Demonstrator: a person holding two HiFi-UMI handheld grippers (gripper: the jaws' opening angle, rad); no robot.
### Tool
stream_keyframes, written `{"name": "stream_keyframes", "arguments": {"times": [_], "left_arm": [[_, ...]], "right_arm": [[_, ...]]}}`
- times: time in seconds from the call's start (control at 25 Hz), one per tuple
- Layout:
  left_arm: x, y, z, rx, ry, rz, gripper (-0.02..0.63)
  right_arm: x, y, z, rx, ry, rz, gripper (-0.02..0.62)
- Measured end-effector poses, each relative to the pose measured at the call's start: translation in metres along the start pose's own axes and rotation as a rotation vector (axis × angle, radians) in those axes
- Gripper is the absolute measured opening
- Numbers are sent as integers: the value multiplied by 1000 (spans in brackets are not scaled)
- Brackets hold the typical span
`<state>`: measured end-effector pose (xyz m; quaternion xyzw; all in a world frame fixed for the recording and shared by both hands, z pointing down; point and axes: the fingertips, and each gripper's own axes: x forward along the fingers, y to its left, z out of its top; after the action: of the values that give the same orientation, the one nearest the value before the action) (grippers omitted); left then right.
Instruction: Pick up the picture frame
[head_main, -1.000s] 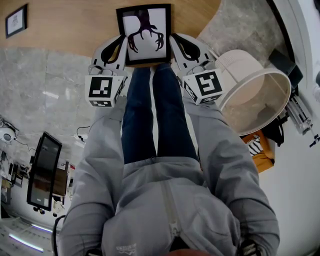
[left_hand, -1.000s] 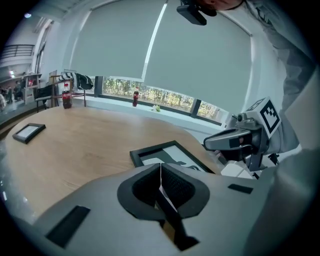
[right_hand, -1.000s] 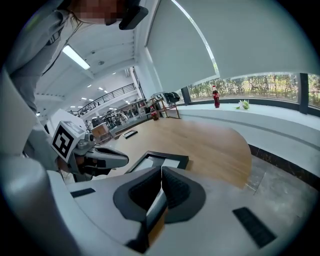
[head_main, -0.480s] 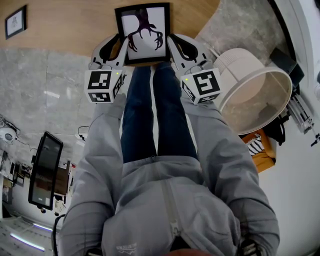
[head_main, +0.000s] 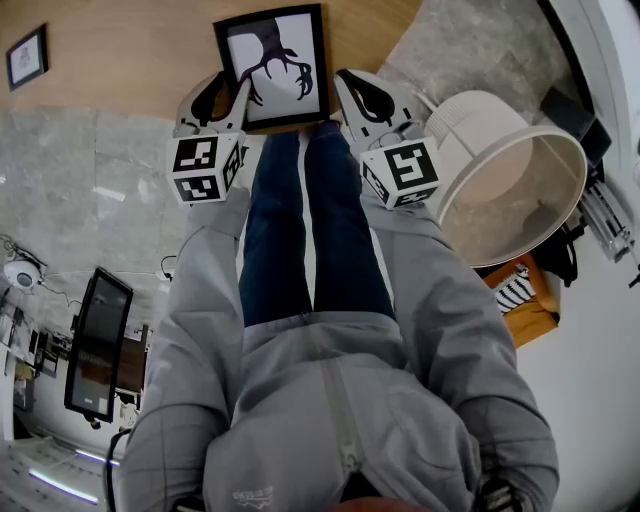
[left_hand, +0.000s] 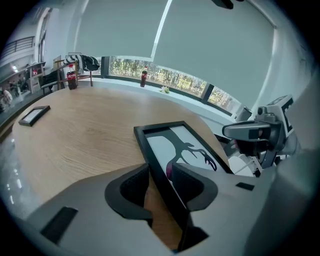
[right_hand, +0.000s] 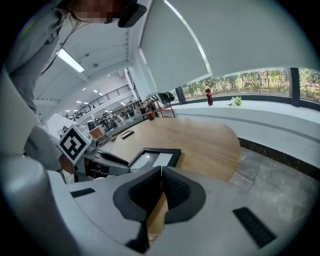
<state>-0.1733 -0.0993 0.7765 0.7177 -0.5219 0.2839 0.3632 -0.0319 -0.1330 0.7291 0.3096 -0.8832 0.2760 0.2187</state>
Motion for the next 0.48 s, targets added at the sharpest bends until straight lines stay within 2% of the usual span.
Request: {"name": "stream_keyframes", "arguments": {"times": [0.28, 0.48], "left_arm": [[2, -7, 5, 26, 13, 1, 153], [22, -52, 5, 41, 21, -9, 153]], "right_arm": [[-10, -11, -16, 45, 26, -37, 32], [-44, -47, -38, 93, 14, -70, 32]]}}
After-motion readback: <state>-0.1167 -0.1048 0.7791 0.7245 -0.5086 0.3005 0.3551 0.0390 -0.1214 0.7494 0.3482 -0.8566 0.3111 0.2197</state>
